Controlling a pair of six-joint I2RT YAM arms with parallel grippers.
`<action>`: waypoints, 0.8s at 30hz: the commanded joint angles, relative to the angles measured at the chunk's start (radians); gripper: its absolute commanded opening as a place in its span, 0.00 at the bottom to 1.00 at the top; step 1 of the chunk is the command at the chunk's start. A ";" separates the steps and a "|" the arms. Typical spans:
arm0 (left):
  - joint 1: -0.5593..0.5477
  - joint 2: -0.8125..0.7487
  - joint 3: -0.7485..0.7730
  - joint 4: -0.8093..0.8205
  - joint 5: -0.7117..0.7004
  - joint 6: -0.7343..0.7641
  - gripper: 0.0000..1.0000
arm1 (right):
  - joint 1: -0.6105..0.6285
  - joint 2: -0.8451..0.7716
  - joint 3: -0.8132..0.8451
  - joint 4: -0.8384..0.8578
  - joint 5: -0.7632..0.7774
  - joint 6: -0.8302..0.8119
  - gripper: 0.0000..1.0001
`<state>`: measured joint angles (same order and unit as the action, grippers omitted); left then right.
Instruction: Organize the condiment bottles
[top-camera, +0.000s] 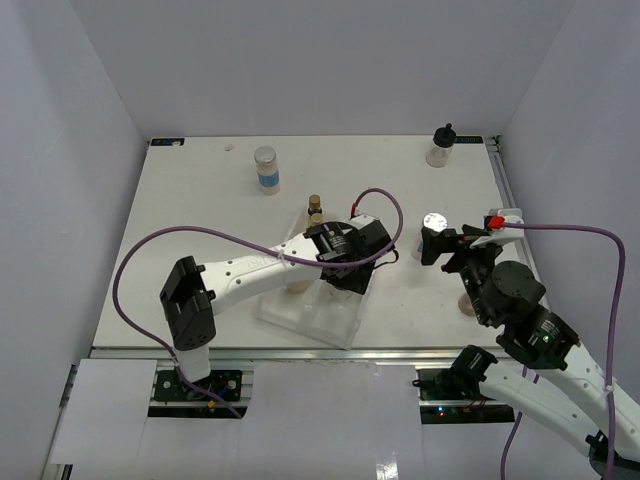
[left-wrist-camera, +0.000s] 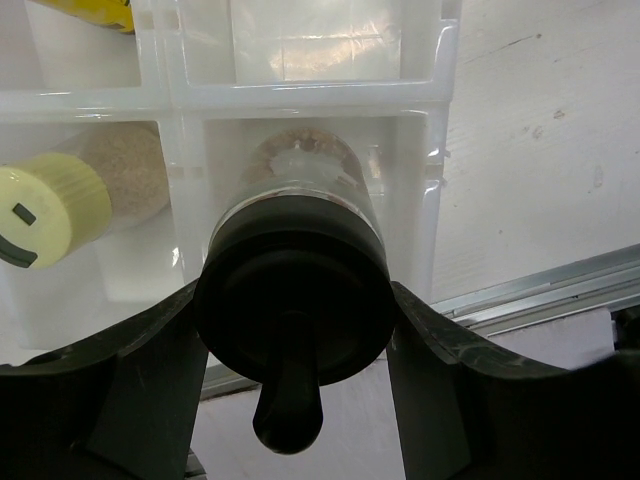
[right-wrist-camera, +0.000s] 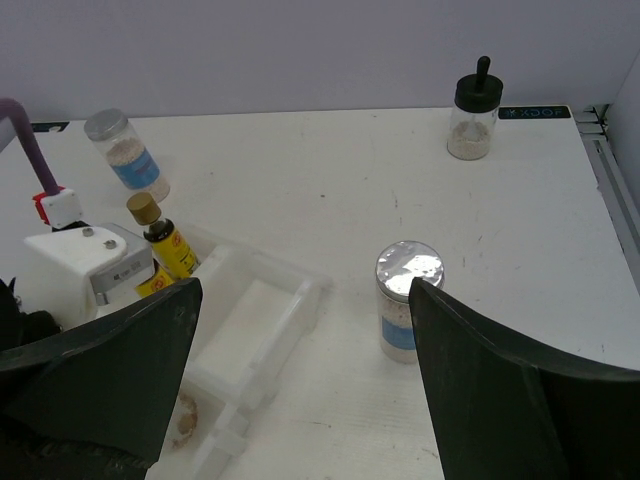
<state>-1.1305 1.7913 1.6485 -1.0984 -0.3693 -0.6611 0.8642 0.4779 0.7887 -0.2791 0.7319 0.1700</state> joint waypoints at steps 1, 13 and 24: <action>-0.004 -0.001 0.001 0.033 -0.041 -0.023 0.07 | 0.001 -0.032 0.001 0.053 0.033 0.010 0.90; 0.004 0.087 -0.007 0.063 -0.052 -0.013 0.49 | 0.001 -0.066 0.014 0.047 0.037 -0.006 0.90; 0.011 0.065 -0.005 0.051 -0.079 -0.027 0.95 | 0.002 -0.060 0.017 0.052 0.031 -0.013 0.90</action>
<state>-1.1240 1.9118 1.6310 -1.0576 -0.4070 -0.6803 0.8644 0.4060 0.7887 -0.2671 0.7380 0.1559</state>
